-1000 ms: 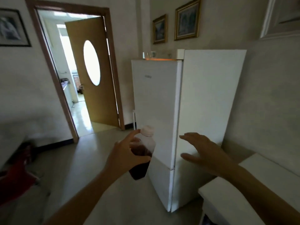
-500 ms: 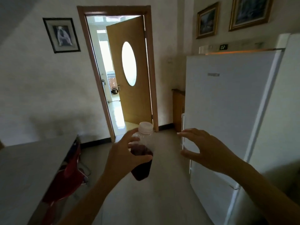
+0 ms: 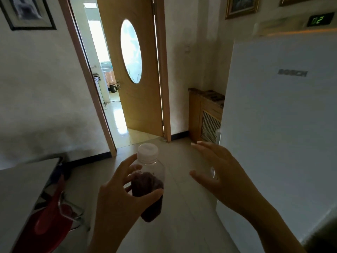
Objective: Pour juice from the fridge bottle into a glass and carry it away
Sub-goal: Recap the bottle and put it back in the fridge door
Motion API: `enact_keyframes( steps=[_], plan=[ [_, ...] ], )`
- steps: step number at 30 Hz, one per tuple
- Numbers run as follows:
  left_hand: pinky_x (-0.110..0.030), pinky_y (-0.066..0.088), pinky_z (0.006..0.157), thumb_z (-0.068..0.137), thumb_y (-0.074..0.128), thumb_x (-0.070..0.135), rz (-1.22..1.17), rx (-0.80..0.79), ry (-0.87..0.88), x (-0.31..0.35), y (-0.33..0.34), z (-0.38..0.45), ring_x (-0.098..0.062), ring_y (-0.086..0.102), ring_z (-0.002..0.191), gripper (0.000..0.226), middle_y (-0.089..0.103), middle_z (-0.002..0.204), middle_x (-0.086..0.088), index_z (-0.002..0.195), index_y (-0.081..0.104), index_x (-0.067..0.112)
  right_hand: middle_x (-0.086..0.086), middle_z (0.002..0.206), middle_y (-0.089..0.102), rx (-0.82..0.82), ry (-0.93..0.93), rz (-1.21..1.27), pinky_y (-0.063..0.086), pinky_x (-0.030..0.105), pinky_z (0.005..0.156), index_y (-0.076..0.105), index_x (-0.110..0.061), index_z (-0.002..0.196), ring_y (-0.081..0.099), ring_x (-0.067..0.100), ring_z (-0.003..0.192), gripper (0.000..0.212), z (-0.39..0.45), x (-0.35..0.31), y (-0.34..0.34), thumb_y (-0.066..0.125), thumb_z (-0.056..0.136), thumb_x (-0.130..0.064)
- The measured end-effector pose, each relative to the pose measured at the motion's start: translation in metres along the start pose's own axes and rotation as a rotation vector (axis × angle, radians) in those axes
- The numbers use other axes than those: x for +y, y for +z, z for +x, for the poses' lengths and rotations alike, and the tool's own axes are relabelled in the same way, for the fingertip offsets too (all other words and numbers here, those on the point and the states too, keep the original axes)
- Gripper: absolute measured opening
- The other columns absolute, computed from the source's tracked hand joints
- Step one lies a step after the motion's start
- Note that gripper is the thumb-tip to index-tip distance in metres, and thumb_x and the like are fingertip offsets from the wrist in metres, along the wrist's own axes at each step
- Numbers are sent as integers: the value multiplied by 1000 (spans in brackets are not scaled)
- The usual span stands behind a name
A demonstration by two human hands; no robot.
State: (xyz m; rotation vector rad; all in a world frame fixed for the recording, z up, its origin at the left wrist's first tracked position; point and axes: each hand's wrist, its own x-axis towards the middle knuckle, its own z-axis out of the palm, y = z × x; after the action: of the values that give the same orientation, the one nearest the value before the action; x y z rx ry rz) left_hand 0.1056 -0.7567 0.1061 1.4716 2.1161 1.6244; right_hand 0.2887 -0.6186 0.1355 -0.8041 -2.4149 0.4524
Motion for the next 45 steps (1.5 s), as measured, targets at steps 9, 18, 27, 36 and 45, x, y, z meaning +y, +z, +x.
enact_keyframes(
  steps=[9,18,27,36,45],
  plan=[
    [-2,44,72,43,79,34,-26,-32,71,-70,31,168,-2,55,102,84,54,111,17,114,36,50,-8,146,33,-7,109,-7,30,50,108,26,-38,138,26,13,136,72,157,44,60,35,73,-67],
    [-1,44,72,43,77,44,-109,-287,201,-162,100,359,1,54,101,91,48,110,27,125,38,39,-8,149,26,59,344,-223,23,46,112,19,-36,141,17,12,139,74,294,106,105,26,74,-66],
    [-26,54,81,46,87,41,-279,-626,308,-199,190,494,2,59,103,86,59,111,32,119,44,55,-15,153,11,153,694,-316,9,37,116,10,-41,142,-1,10,141,66,364,153,115,44,87,-56],
    [-7,48,71,35,83,39,-533,-819,224,-227,305,575,15,56,98,82,60,100,41,102,46,70,-25,149,4,344,866,-297,15,35,115,5,-48,139,-5,-3,135,68,431,244,129,43,84,-61],
    [-18,47,76,44,92,21,-521,-1045,320,-212,406,646,14,58,91,86,60,95,41,97,46,70,-8,155,5,745,1154,-430,25,37,107,12,-39,143,7,16,141,75,456,333,89,57,83,-47]
  ],
)
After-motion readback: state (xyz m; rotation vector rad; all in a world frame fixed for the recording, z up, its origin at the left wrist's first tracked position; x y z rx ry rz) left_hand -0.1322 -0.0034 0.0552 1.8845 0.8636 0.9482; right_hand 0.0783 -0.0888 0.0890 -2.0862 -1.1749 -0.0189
